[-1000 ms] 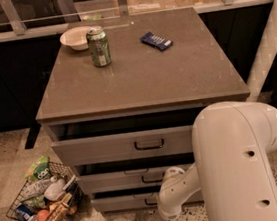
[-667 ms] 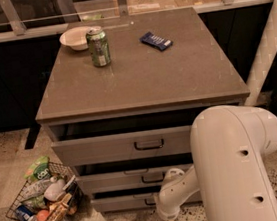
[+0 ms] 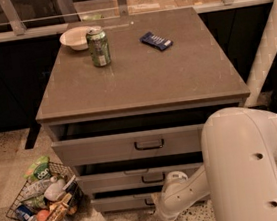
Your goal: Open bottom drawer
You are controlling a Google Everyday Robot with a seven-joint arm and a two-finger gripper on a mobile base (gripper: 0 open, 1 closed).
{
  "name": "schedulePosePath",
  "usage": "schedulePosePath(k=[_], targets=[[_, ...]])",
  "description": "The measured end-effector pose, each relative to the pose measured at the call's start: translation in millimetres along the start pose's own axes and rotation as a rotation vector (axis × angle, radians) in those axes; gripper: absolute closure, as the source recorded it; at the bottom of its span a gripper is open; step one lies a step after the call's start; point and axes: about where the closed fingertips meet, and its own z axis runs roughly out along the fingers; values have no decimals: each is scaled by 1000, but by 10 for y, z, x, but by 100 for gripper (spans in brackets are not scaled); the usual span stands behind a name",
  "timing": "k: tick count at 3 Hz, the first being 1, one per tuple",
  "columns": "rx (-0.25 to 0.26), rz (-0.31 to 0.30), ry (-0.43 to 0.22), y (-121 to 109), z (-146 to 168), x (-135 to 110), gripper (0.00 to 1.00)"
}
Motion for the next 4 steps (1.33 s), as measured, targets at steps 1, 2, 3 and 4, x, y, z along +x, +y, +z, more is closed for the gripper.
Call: schedulePosePath(k=[1,2,3,4], targets=[[53,-15,-25,82,-60,-71,0],[95,-74,-32,11,-84,-124,0],[94,-75,-31,12,-81,-120,0],[50,-62,31,-44,57,-137,0]])
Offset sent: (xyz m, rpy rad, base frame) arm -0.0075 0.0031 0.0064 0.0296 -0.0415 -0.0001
